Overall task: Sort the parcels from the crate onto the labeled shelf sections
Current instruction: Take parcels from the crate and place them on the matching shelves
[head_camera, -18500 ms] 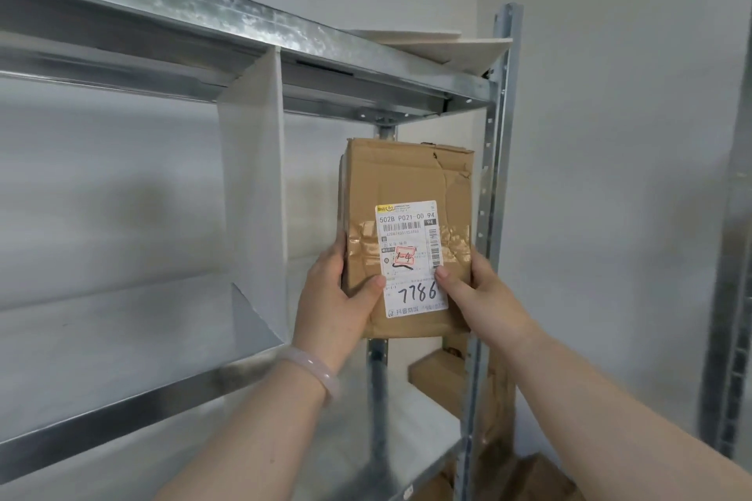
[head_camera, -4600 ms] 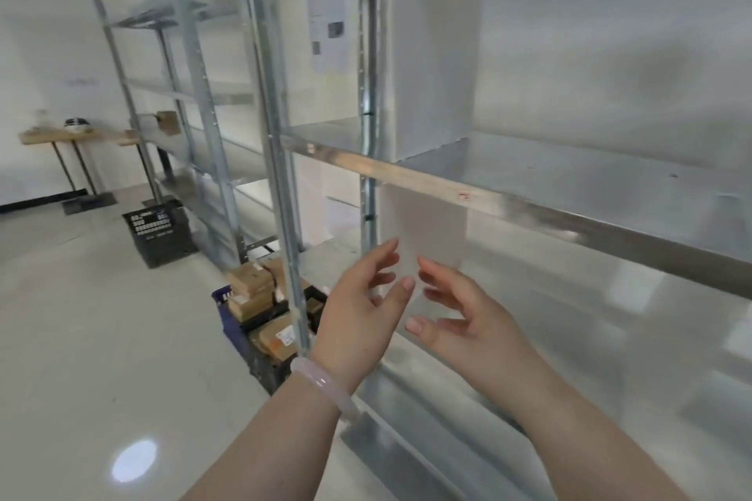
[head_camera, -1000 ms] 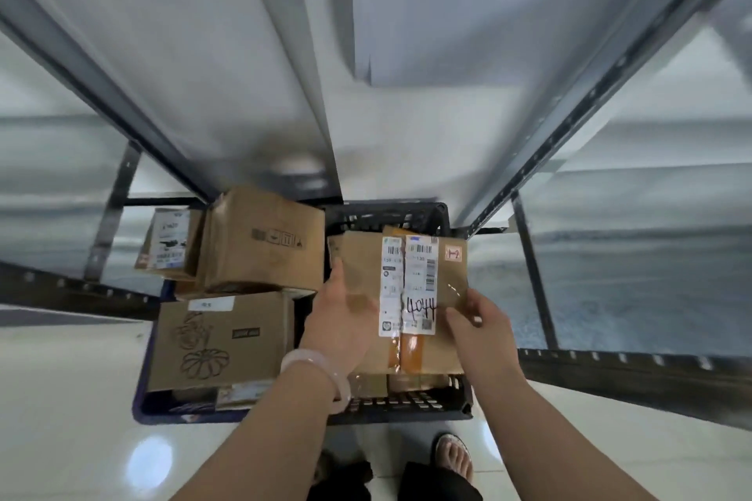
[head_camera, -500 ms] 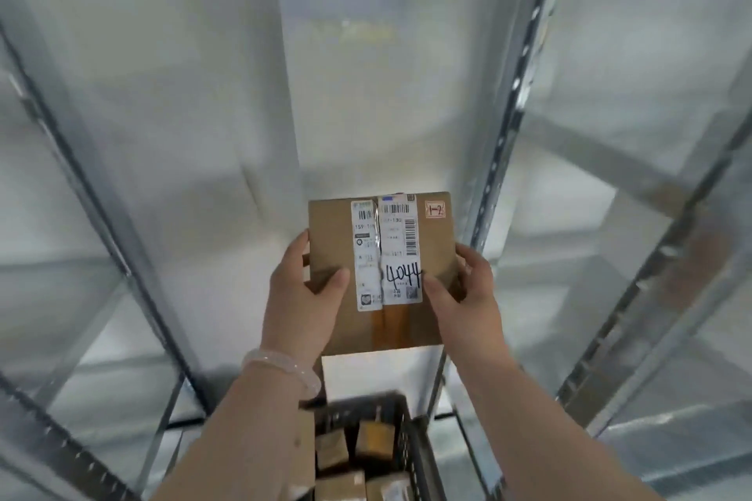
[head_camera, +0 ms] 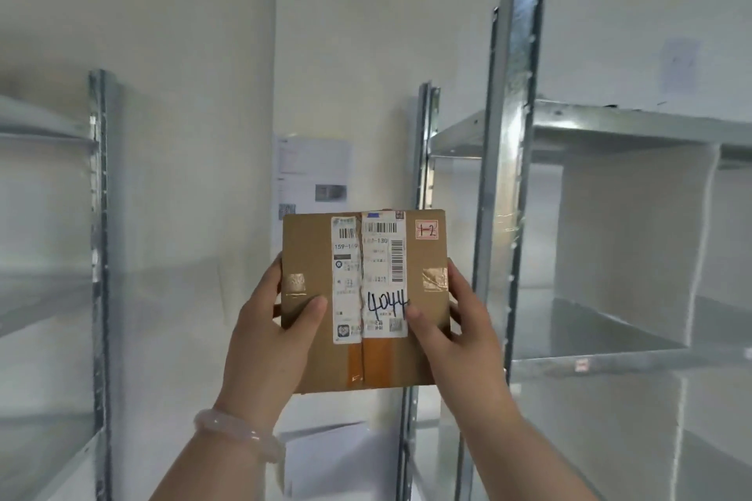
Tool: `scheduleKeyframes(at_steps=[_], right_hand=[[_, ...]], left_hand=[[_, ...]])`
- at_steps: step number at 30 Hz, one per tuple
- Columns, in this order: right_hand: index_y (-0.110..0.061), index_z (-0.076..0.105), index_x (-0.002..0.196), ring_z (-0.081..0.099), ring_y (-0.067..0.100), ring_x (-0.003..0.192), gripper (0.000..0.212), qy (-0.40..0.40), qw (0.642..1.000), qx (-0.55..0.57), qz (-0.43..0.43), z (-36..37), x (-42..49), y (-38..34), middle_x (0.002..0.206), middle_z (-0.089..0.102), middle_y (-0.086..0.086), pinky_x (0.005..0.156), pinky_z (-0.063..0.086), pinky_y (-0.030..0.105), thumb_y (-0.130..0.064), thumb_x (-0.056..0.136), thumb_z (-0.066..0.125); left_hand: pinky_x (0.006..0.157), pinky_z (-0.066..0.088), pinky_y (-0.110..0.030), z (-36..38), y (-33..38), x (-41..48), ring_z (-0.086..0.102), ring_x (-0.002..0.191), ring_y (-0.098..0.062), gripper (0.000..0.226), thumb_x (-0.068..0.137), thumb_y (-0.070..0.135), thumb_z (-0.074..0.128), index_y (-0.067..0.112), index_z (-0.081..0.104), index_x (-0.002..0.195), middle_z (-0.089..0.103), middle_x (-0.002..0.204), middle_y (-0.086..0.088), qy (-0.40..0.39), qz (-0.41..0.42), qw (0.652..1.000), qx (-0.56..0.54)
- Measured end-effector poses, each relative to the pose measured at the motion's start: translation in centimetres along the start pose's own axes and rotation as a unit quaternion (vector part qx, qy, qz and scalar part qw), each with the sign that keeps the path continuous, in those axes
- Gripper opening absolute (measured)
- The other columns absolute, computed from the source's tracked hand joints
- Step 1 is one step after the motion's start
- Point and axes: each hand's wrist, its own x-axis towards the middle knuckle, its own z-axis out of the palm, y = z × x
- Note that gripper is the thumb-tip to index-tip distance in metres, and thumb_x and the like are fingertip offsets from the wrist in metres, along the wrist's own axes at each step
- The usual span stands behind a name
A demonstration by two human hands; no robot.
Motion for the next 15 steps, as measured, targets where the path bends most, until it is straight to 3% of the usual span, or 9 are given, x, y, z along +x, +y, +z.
scheduleKeyframes(at_steps=[3,11,15], right_hand=[[-0.057,0.043,0.126,0.053,-0.018,0.104,0.055,0.011,1.0,-0.008,0.004,-2.6,-1.1,-1.8,0.126,0.054,-0.023,0.066,0.049,0.004,-0.03,0.086,0.07],[-0.053,0.041,0.136,0.052,-0.003,0.119,0.062,0.074,0.995,-0.067,-0.012,-7.3,-4.1,-4.6,0.134,0.053,-0.02,0.087,0.055,0.023,-0.032,0.086,0.071],[-0.052,0.042,0.136,0.052,-0.003,0.117,0.062,0.114,0.988,-0.102,-0.001,-9.0,-5.8,-5.5,0.132,0.055,-0.017,0.076,0.052,0.011,-0.03,0.086,0.071]], left_hand=[[0.059,0.042,-0.008,1.1,2.3,-1.6,0.058,0.095,0.005,0.054,0.092,0.031,0.063,0.05,0.042,0.138,0.061,0.109,0.027,-0.014,0.008,1.0,-0.005],[0.059,0.041,-0.006,3.1,5.5,-4.4,0.057,0.093,0.011,0.052,0.092,0.029,0.062,0.049,0.044,0.137,0.061,0.103,0.032,-0.055,0.033,0.998,-0.017],[0.06,0.042,-0.009,4.8,5.9,-5.1,0.058,0.094,0.004,0.051,0.093,0.031,0.061,0.047,0.043,0.138,0.06,0.105,0.029,-0.101,0.045,0.993,-0.042]])
